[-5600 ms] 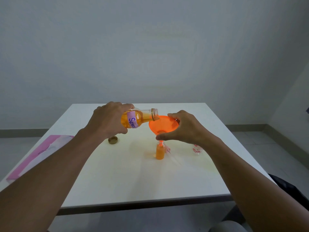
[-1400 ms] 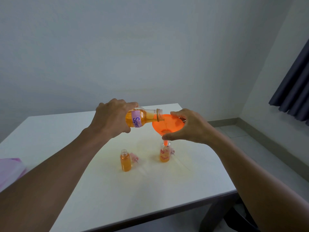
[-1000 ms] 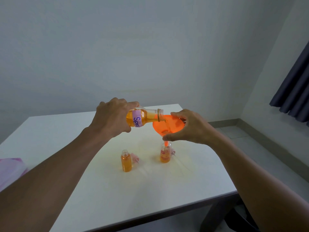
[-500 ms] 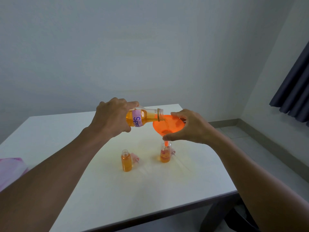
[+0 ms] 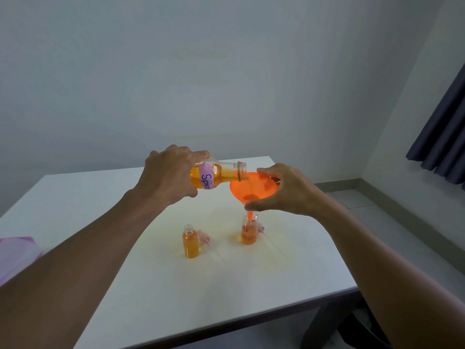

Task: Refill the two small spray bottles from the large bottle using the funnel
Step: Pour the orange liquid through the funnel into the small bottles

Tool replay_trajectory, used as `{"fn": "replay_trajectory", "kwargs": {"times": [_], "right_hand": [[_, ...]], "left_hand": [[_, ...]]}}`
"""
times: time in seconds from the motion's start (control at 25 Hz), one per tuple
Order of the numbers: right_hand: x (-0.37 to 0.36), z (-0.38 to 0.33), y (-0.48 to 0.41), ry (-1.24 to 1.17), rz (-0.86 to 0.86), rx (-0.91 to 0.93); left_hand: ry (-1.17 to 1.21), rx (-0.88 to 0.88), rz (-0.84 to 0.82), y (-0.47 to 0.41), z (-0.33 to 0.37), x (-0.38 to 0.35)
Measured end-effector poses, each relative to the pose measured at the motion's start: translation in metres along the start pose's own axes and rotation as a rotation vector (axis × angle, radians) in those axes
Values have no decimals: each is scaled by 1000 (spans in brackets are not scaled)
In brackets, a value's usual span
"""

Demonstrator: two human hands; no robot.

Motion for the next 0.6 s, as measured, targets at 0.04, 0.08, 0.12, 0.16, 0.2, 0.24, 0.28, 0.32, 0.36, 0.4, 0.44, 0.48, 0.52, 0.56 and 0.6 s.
{"fn": "replay_trajectory", "kwargs": {"times": [0.04,0.08,0.12,0.16,0.2,0.24,0.28,0.32,0.36,0.4,0.44,0.48,0.52,0.56,0.6], "right_hand": [[0,0,0,-1,1,0],[1,0,-1,-1,2,0],[1,0,-1,0,3,1],[1,0,-1,1,5,0],[1,0,-1,1,7,-1],[1,0,-2,-2,8,-2],[2,0,-2,-5,9,-3],[2,1,-2,-8,11,-4],[2,1,-2,-8,13,-4],[3,1,-2,-6,15,-4],[3,1,-2,-5,17,-4],[3,1,-2,-6,18,-6],[3,1,-2,-7,19,-5],[3,1,-2,-8,19,-4],[3,2,-2,-8,17,-4]], "left_hand": [[-1,0,0,0,0,0],[1,1,0,0,0,1],[2,2,0,-1,0,1],[3,2,0,-1,0,1],[3,1,0,0,0,1],[1,-1,0,0,0,2],[-2,-1,0,0,0,2],[-4,-1,0,0,1,2],[-4,0,-1,0,1,2],[-1,1,-1,0,1,3],[2,2,0,0,1,3],[4,3,0,0,2,4],[4,2,1,0,2,4],[2,2,3,-1,1,4],[1,3,5,-1,1,4]]}}
Point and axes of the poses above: each hand's wrist, its own y-axis away from the middle knuckle, its own x-axis out of the back of the hand, z = x × y, the point moved 4 cm from there along -y, towards the middle knuckle, and after that the axes turned 3 degrees about z, right-handed, at the moved point
